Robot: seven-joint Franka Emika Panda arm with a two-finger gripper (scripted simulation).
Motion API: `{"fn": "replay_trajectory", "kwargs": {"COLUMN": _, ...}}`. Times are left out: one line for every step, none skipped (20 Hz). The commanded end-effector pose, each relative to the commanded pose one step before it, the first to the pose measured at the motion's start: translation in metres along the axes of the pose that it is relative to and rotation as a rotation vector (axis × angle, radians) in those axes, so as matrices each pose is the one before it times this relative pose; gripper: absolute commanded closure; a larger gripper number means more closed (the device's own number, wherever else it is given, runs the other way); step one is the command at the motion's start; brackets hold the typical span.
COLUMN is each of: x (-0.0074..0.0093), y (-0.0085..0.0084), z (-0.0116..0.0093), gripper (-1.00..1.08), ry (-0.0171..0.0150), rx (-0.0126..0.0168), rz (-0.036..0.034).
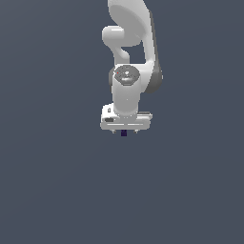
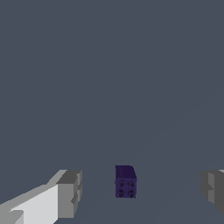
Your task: Pick up the object and move it to a goal position.
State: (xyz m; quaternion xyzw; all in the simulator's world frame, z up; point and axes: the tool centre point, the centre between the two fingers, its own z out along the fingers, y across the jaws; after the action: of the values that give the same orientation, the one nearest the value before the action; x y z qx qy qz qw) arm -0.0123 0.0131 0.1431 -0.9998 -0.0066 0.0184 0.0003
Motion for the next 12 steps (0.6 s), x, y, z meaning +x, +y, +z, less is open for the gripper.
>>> {"fn": "replay_trajectory", "kwargs": {"x": 0.00000, "y": 0.00001, "z": 0.00000, "gripper": -0.92, "ry": 0.00000, "rx": 0.00000, "rz": 0.00000}}
{"fn": "replay_trajectory", "kwargs": {"x": -0.00001, "y": -0.00011, "z": -0.00015, "gripper": -0.92, "ry": 0.00000, "rx": 0.00000, "rz": 0.00000}}
{"fn": "replay_trajectory", "kwargs": {"x": 0.00005, "y": -0.00017, "z": -0.00014, "gripper": -0.92, "ry": -0.00052, "rx": 0.00160, "rz": -0.00018}}
{"fn": "replay_trajectory", "kwargs": {"x": 0.00004, "y": -0.00036, "z": -0.00042, "gripper": -0.92, "ry": -0.00057, "rx": 0.00173, "rz": -0.00018}}
{"fn": "replay_trajectory", "kwargs": {"x": 0.00008, "y": -0.00048, "z": -0.00056, "gripper": -0.92, "ry": -0.00086, "rx": 0.00261, "rz": -0.00028}}
{"fn": "replay_trajectory", "kwargs": {"x": 0.00013, "y": -0.00062, "z": -0.00076, "gripper": -0.92, "ry": -0.00109, "rx": 0.00333, "rz": -0.00038}}
{"fn": "replay_trajectory", "kwargs": {"x": 0.00017, "y": -0.00067, "z": -0.00089, "gripper": -0.92, "ry": -0.00117, "rx": 0.00354, "rz": -0.00045}}
{"fn": "replay_trajectory", "kwargs": {"x": 0.00018, "y": -0.00053, "z": -0.00077, "gripper": -0.92, "ry": -0.00096, "rx": 0.00286, "rz": -0.00041}}
{"fn": "replay_trajectory", "kwargs": {"x": 0.00017, "y": -0.00040, "z": -0.00064, "gripper": -0.92, "ry": -0.00071, "rx": 0.00204, "rz": -0.00034}}
{"fn": "replay_trajectory", "kwargs": {"x": 0.00017, "y": -0.00024, "z": -0.00046, "gripper": -0.92, "ry": -0.00052, "rx": 0.00143, "rz": -0.00028}}
{"fn": "replay_trajectory", "kwargs": {"x": 0.00013, "y": -0.00011, "z": -0.00026, "gripper": -0.92, "ry": -0.00027, "rx": 0.00061, "rz": -0.00018}}
{"fn": "replay_trajectory", "kwargs": {"x": 0.00004, "y": 0.00007, "z": 0.00001, "gripper": -0.92, "ry": 0.00000, "rx": 0.00000, "rz": 0.00000}}
